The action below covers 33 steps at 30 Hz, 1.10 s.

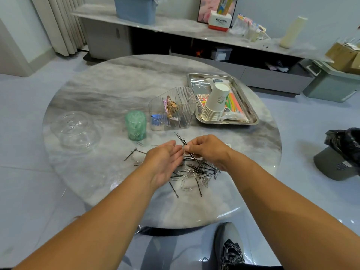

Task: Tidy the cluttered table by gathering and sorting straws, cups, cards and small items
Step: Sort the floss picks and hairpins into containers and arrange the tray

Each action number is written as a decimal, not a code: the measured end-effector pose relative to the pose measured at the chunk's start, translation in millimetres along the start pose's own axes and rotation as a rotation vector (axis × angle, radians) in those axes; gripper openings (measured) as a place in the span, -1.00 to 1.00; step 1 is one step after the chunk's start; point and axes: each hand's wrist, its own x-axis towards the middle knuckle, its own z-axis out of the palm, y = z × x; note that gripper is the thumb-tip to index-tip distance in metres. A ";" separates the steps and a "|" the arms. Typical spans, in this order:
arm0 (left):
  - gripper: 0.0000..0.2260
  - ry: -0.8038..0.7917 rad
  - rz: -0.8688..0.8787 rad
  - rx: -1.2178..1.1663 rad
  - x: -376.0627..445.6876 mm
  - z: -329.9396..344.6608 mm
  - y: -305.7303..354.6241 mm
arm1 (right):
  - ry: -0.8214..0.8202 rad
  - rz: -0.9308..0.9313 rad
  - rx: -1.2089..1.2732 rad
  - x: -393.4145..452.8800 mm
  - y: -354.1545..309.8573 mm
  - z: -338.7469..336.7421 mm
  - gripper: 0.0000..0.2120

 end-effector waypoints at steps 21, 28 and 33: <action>-0.72 0.022 -0.003 -0.485 8.3 -44.4 30.5 | 0.075 -0.005 -0.413 4.4 -1.1 -11.1 -0.88; -0.64 -0.016 0.011 -0.463 3.7 -59.2 27.6 | 0.069 -0.044 -0.774 12.4 4.1 10.3 -0.72; -0.63 -0.050 0.023 -0.482 1.6 -73.6 10.7 | 0.156 -0.116 -0.918 13.6 1.7 20.0 -0.92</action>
